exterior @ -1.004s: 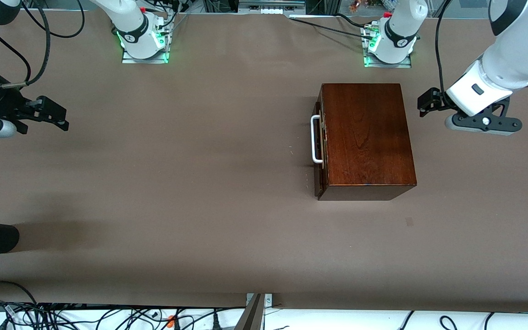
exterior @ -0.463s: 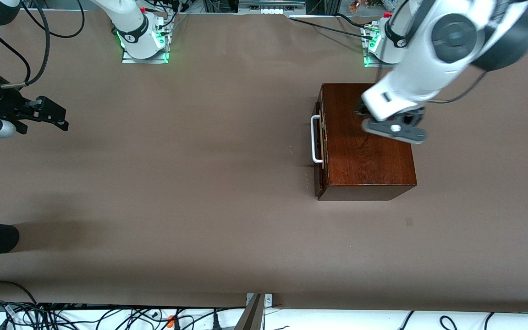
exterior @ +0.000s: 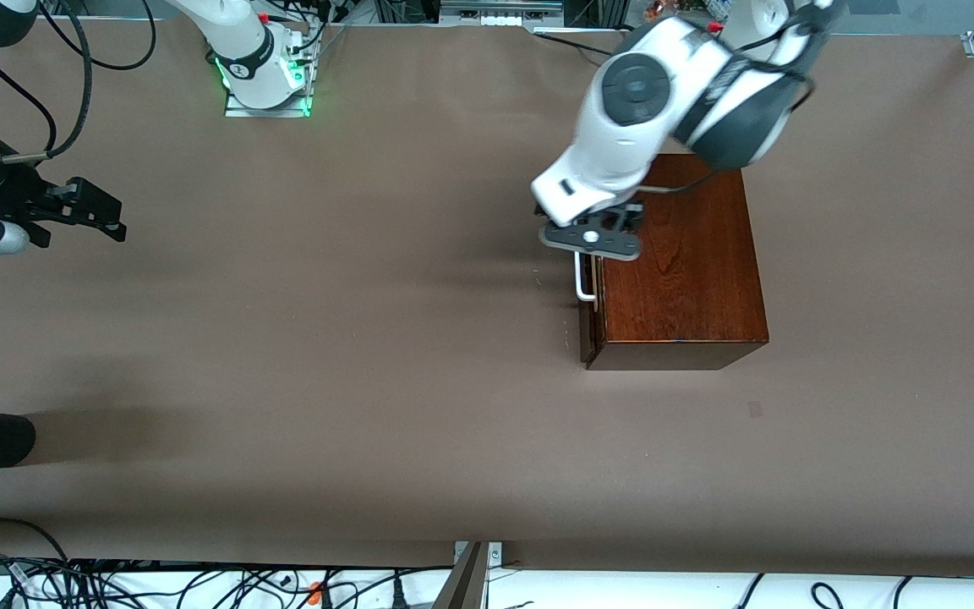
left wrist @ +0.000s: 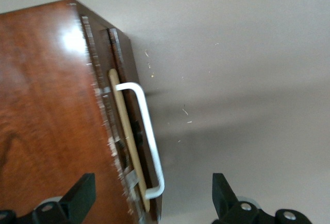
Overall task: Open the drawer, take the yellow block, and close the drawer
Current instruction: 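Lower the left gripper onto the white drawer handle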
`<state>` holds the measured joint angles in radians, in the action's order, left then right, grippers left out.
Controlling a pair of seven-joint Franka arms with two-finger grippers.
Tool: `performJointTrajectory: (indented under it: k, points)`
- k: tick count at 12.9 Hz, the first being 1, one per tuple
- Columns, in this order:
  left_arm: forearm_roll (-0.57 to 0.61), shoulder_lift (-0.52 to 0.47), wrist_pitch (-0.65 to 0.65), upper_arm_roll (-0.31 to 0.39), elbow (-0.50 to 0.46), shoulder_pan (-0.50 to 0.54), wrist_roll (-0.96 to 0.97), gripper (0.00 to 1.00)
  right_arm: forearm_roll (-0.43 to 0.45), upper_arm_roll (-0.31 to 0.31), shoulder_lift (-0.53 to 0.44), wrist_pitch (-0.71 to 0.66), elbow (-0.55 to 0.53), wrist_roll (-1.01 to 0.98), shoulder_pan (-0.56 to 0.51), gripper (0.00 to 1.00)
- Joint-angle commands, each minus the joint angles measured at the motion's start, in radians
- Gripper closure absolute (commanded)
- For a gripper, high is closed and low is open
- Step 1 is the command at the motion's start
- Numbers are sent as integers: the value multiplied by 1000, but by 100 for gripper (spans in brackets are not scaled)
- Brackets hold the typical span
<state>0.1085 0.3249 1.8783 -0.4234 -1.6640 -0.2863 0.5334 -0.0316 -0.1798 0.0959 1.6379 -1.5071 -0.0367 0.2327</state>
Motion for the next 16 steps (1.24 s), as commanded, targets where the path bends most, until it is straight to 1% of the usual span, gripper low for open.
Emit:
performJointTrajectory:
  k: [1, 4, 10, 12, 16]
  points:
    - [94, 74, 19, 2, 29, -57, 63, 0, -18, 3, 5, -4, 16, -2, -9, 0]
    - [166, 100, 18, 2, 12, -62, 108, 0, -18, 3, 5, -4, 16, -2, -10, 0]
    - [200, 146, 18, 3, -9, -62, 138, 0, -18, 3, 5, -4, 16, -2, -9, 0]
    - [278, 161, 18, 2, -13, -63, 164, 0, -18, 3, 5, -4, 16, -2, -9, 0]
    - [283, 189, 19, 3, -13, -83, 207, 0, -18, 3, 5, -4, 16, -2, -10, 0]
